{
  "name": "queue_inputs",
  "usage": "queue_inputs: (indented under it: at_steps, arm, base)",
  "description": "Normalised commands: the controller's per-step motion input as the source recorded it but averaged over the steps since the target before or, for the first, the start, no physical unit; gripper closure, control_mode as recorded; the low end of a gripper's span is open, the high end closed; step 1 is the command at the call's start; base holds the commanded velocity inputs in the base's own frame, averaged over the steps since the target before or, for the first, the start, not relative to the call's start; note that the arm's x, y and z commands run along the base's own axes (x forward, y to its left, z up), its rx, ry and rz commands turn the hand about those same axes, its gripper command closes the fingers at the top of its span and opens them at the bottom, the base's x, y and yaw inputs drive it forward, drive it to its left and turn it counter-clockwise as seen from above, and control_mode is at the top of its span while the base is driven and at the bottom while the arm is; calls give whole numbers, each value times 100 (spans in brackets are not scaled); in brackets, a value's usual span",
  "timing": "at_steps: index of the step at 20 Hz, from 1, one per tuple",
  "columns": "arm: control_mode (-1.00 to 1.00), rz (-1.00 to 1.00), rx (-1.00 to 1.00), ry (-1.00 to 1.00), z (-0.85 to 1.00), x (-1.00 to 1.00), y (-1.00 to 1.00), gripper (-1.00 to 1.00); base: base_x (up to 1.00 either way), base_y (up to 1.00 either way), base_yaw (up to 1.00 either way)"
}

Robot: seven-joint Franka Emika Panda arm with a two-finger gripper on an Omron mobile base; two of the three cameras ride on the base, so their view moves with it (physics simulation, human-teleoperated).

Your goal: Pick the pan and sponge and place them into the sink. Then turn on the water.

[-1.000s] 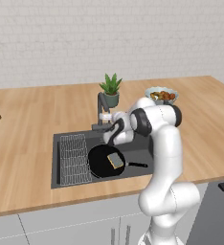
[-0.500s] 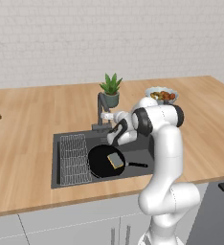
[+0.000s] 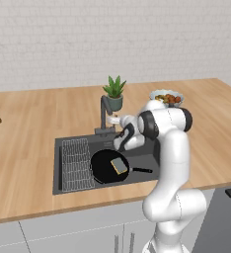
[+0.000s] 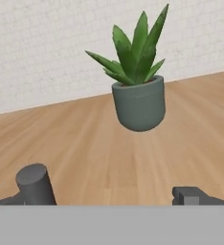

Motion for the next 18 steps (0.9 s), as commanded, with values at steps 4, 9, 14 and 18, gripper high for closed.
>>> queue_inputs:
  at_steps: [4,9,14,18]
  arm:
    - [-100,0,2,-6,-1,-16,-88,-100]
    - [-100,0,3,-8,-6,-10,-95,-100]
    - [-100,0,2,-8,-7,0,-91,-100]
    - [-100,0,1,-7,-11,-6,-76,-100]
  base:
    - [0,0,0]
    - [0,0,0]
    - [0,0,0]
    - [0,0,0]
